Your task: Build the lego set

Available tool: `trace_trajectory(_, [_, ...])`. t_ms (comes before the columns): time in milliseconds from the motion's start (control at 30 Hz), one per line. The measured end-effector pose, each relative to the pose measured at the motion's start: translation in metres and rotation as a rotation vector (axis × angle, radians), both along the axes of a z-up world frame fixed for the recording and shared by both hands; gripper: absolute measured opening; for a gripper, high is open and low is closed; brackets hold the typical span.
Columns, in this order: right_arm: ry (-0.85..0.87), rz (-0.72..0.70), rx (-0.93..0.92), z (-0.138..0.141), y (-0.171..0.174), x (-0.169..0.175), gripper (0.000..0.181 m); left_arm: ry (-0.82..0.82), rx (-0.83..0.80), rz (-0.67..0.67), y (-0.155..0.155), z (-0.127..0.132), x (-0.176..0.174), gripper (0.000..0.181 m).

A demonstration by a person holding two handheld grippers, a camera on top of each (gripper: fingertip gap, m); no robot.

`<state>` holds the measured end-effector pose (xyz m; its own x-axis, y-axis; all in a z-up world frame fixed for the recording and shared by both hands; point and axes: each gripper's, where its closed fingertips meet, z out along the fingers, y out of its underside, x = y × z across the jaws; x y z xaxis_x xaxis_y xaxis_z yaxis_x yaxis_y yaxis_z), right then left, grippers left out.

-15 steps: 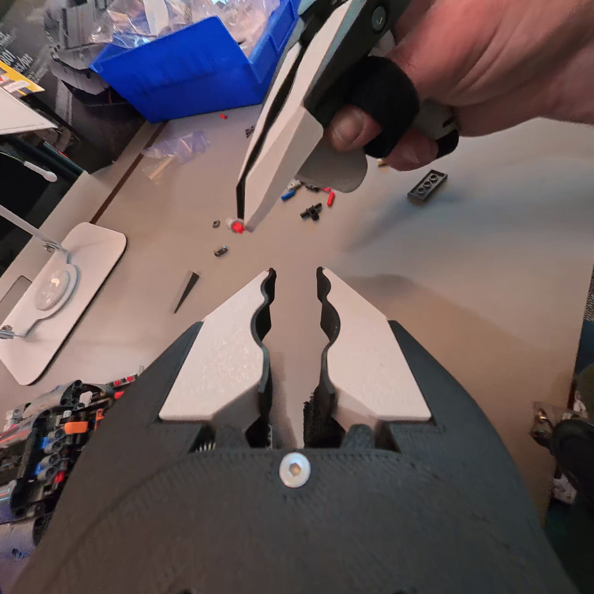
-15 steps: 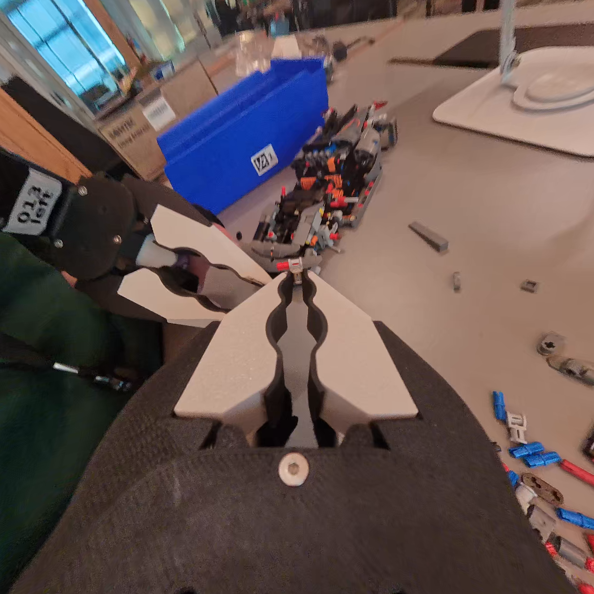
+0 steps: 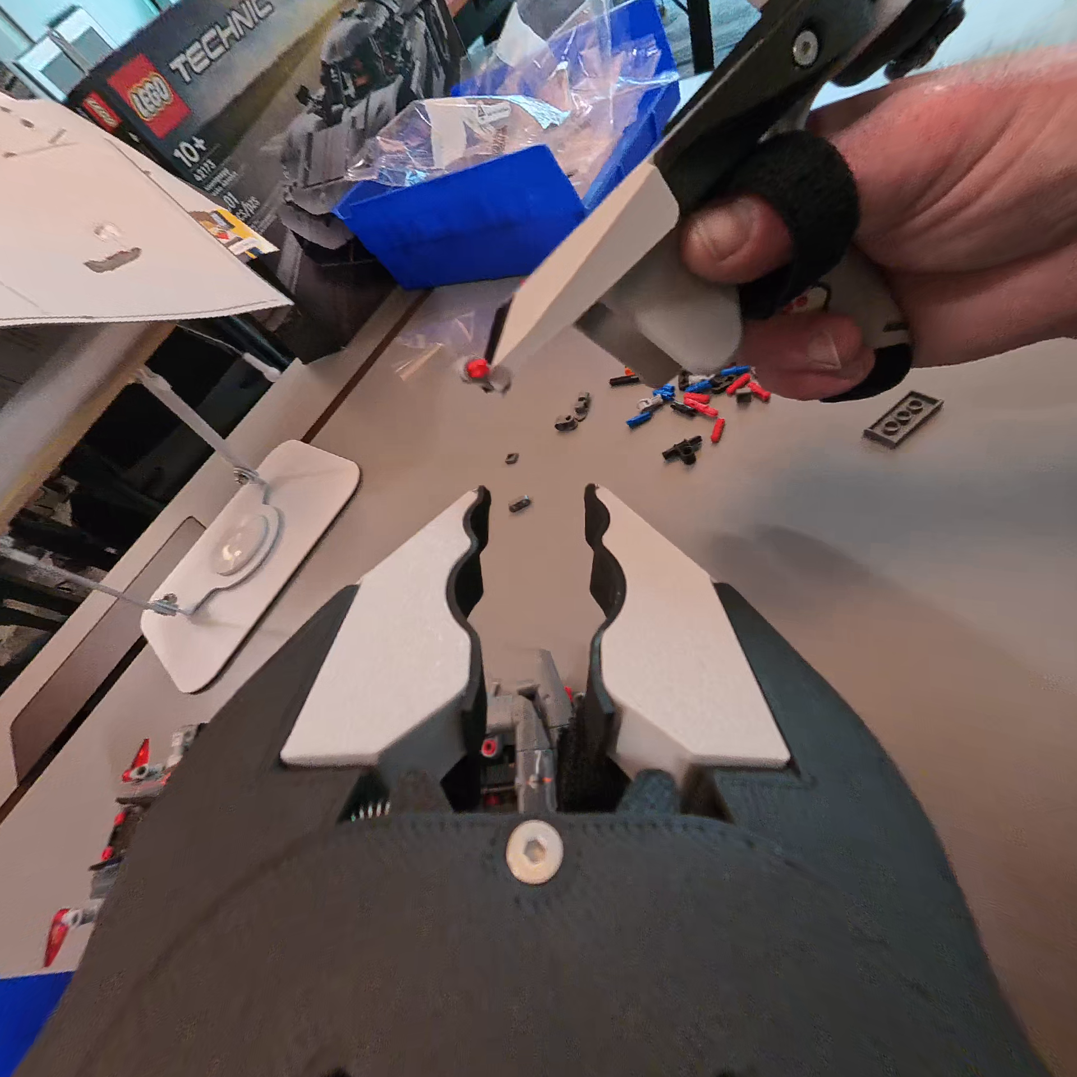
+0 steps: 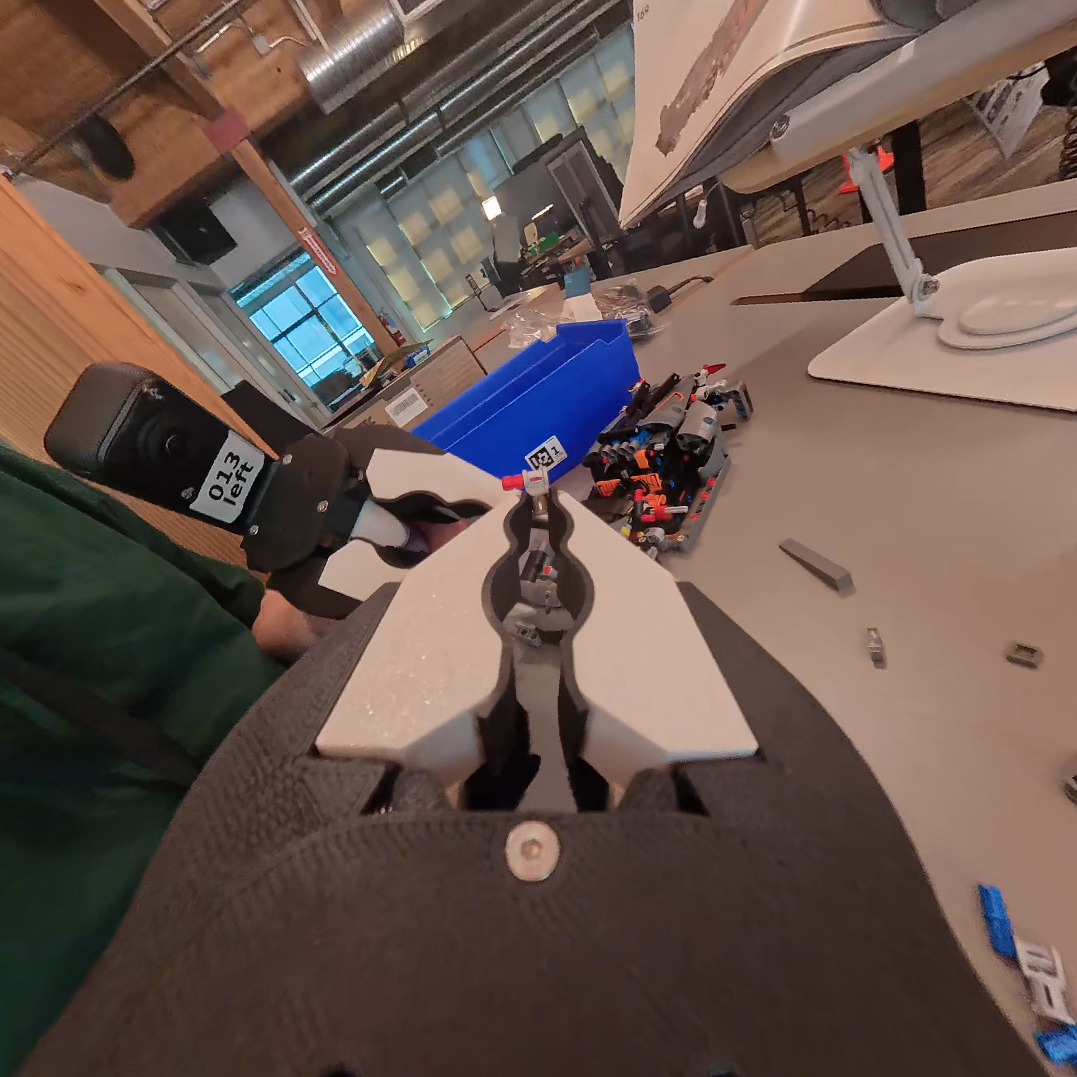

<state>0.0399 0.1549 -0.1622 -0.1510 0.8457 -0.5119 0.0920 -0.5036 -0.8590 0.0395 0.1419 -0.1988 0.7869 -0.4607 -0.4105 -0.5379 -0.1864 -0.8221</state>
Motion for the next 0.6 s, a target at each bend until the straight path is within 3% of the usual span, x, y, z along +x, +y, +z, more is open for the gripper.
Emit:
trace_trajectory(233, [-0.047,0.137,0.010,0.000,-0.021,-0.013,0.004,0.052,0.072,-0.024,-0.004,0.018,-0.026,0.031])
trace_trajectory(400, [-0.049,0.182,0.018,0.008,-0.028,-0.024,0.004,-0.014,0.134,-0.035,-0.012,0.042,-0.049,0.040])
trace_trajectory(533, [-0.050,0.204,0.027,0.016,-0.032,-0.037,0.004,-0.054,0.167,-0.053,-0.022,0.057,-0.064,0.035])
trace_trajectory(600, [-0.045,0.220,0.028,0.021,-0.036,-0.045,0.004,-0.079,0.124,-0.115,-0.030,0.054,-0.063,0.020])
